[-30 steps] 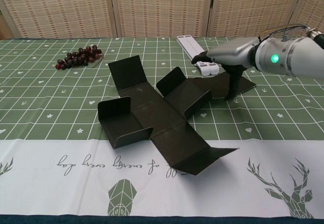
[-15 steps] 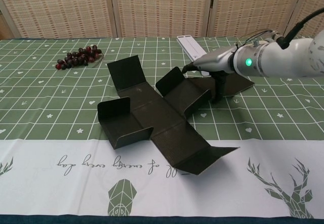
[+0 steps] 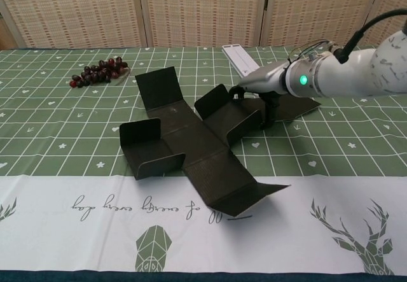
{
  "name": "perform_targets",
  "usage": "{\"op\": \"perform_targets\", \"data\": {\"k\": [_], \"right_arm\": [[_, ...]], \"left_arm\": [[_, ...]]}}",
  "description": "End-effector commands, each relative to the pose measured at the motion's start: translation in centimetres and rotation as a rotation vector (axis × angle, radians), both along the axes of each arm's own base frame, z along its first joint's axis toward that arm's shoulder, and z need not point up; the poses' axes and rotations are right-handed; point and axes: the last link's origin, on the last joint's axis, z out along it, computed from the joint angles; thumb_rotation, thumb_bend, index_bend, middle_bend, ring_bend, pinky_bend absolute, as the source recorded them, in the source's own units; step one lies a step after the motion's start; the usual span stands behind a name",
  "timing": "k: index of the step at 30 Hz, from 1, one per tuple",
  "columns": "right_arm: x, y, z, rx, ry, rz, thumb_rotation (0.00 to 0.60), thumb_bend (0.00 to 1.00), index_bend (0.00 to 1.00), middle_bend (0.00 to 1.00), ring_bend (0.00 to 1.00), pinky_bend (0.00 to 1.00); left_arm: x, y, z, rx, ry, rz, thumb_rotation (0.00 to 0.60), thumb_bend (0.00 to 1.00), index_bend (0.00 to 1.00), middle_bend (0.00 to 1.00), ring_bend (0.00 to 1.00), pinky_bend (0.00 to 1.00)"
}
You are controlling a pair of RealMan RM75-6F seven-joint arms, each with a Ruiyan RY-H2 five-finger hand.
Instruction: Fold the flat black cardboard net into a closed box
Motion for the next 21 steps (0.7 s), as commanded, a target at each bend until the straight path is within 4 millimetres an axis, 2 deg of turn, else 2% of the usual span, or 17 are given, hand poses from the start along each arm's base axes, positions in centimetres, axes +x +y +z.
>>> {"op": "perform_targets", "data": {"k": [1,5,9,14,21], "right_arm": [[0.0,0.4,0.3,-0.007,-0.04,-0.014,0.6,0.3,0.19,0.25,0.74,1.0],[0.1,1.0,0.5,-0.012,-0.104,-0.044,0.6,0.3,0.22,0.28,0.76,1.0],[0.3,1.6,0.6,-0.01,-0.159,-0.058,0.6,0.3,0.24,0.3,0.77,1.0],[0.2,2.2,0.5,-0.015,-0.171,-0.043,0.6,0.31,0.24,0.3,0.77,1.0],[-0.1,2.7,0.3,-0.03,-0.18,-0.04,0.6,0.32,0.24,0.3,0.77,1.0]], "left_arm": [[-0.1,1.4,-0.1,-0.011,0.006,-0.02,0.6,0.05,0.25,0.11,0.29,0.44],[-0.1,3.8,-0.6,-0.04,0.052,-0.073,0.6,0.05,0.29,0.14,0.42,0.44],[0.1,6.1,-1.8,-0.062,0.094,-0.127,0.6,0.05,0.29,0.17,0.53,0.5],[0.7,8.2,-4.4,-0.125,0.166,-0.157,0.6,0.05,0.17,0.15,0.54,0.51],[1.8,9.5,-8.4,-0.188,0.229,-0.174,0.6,0.05,0.0,0.0,0.53,0.51]]}}
